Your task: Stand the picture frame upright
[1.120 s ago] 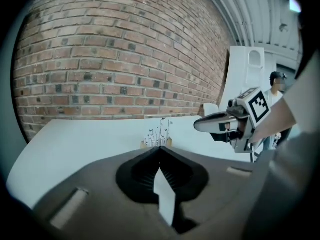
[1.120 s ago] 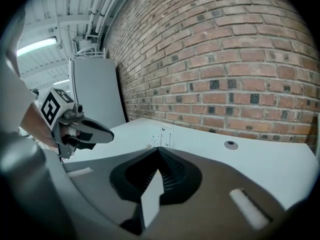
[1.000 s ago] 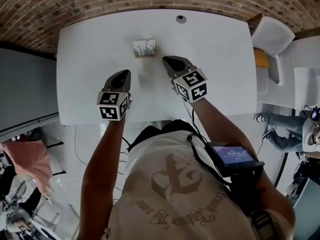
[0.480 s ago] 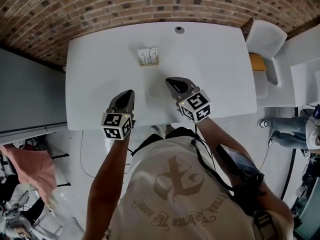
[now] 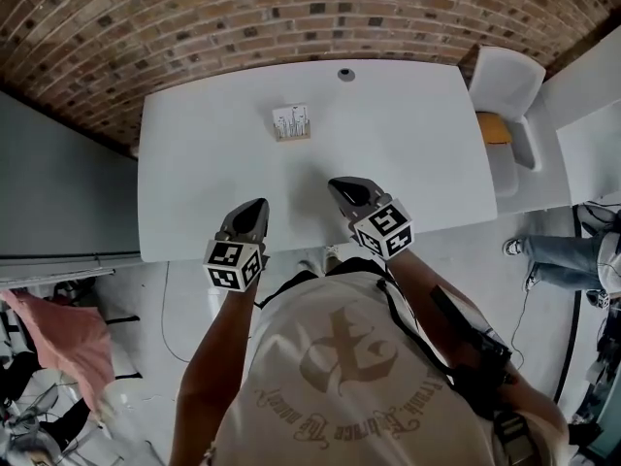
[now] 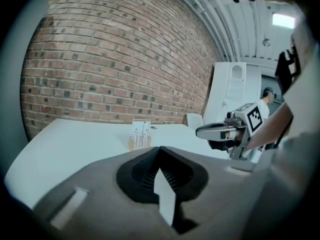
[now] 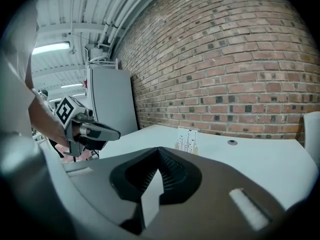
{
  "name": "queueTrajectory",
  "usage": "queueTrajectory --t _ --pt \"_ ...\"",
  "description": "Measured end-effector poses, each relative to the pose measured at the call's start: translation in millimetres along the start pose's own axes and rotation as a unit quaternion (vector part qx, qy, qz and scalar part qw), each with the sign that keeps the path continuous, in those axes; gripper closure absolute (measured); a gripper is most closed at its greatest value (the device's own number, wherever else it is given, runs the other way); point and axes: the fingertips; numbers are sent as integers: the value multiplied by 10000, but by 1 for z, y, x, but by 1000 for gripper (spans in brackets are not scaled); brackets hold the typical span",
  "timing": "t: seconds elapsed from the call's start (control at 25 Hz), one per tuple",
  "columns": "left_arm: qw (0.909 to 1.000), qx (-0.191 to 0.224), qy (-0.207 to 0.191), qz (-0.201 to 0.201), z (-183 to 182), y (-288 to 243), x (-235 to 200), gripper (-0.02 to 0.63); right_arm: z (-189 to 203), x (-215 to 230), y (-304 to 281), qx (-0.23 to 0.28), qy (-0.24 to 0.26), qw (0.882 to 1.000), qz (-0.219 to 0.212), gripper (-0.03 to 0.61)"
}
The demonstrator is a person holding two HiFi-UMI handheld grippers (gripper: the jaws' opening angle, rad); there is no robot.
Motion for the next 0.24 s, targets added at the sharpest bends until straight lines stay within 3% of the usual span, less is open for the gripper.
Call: queueTrajectory --t 0.24 --pt "9999 -79 44 102 13 12 9 612 -4 -10 12 42 -42 10000 50 571"
Point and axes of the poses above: the fingertips, and each gripper's own axes: y backward along the fingers, x to its right, z out of its underside, and after that the axes turned 13 degrees about y, right-handed
